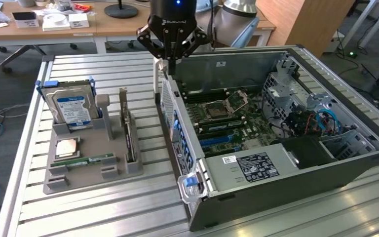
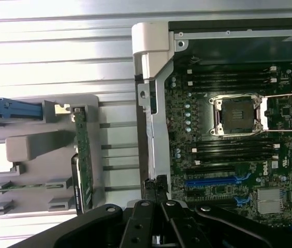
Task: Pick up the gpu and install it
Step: 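Reach for the gpu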
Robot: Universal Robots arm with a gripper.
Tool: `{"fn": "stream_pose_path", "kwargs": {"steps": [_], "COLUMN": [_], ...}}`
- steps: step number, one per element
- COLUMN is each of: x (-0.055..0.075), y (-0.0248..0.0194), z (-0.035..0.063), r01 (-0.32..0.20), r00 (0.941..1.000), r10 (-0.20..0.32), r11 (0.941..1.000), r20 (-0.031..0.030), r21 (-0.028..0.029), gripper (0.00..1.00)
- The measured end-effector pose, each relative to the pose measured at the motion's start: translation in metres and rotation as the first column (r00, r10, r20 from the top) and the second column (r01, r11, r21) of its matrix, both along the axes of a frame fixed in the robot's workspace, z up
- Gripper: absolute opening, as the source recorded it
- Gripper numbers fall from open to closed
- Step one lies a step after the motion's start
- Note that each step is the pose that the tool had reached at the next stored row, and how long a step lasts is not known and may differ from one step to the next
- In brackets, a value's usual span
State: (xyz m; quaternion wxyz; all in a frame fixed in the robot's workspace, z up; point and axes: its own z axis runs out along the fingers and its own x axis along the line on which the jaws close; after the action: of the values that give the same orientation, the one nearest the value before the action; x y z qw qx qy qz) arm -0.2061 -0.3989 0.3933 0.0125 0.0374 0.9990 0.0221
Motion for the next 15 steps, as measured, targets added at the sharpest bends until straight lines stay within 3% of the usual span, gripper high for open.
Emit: {"fn": "stream_pose_path", "kwargs": {"steps": [15], "x": [-0.025], "y": [0.0000], "z": [0.0000], "r01": [0.000], "r00": [1.0000], "r10": [0.000], "r11": [1.0000], "r20": [0.0000], "r21": [0.0000], "gripper": [0.10]}}
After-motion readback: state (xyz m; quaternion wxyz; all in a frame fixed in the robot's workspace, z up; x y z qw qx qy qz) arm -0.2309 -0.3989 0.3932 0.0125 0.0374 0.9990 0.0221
